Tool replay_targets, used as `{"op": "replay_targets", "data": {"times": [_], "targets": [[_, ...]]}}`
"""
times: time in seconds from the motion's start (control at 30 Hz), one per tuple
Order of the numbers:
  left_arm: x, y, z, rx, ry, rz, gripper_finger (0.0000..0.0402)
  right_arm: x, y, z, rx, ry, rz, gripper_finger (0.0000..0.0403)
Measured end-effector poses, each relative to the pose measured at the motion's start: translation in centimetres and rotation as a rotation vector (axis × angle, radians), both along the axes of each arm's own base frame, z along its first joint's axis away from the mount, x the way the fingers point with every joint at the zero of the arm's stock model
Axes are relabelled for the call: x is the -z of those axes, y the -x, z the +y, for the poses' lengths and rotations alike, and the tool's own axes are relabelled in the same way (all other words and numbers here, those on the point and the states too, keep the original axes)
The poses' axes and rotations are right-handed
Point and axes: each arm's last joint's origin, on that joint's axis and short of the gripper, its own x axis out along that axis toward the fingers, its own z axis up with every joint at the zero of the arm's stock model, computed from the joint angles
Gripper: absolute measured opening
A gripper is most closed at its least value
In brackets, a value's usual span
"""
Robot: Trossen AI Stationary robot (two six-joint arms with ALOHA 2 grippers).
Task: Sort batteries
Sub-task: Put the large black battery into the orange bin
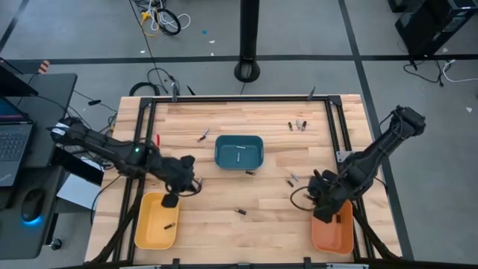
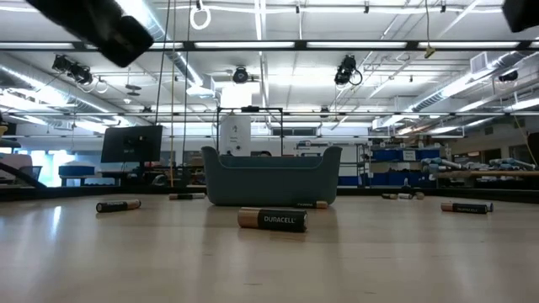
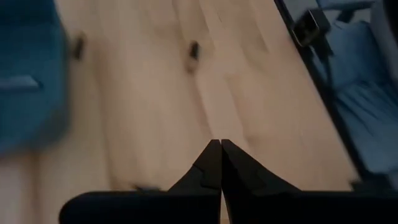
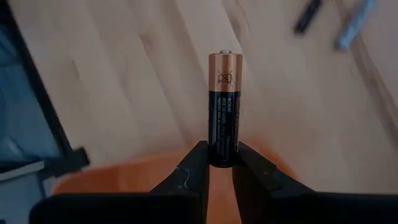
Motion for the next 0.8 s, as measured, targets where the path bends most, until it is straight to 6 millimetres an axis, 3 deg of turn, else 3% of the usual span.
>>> {"op": "replay_targets", "data": {"times": [0.37, 0.6, 0.8], "targets": [[0.4, 1.6, -2.5, -0.039, 0.168, 0.171, 0.0007, 3.7, 3.3, 0.9, 0.104, -0.014, 0.157, 0.0058], [0.3, 1.6, -2.5, -0.053, 0.156, 0.150, 0.0007, 6.1, 3.8, 0.4, 0.089, -0.010, 0.150, 0.0058], [0.3, 1.5, -2.5, -0.051, 0.138, 0.135, 0.0007, 7.0, 4.0, -0.2, 0.049, 0.056, 0.118, 0.0058]]}}
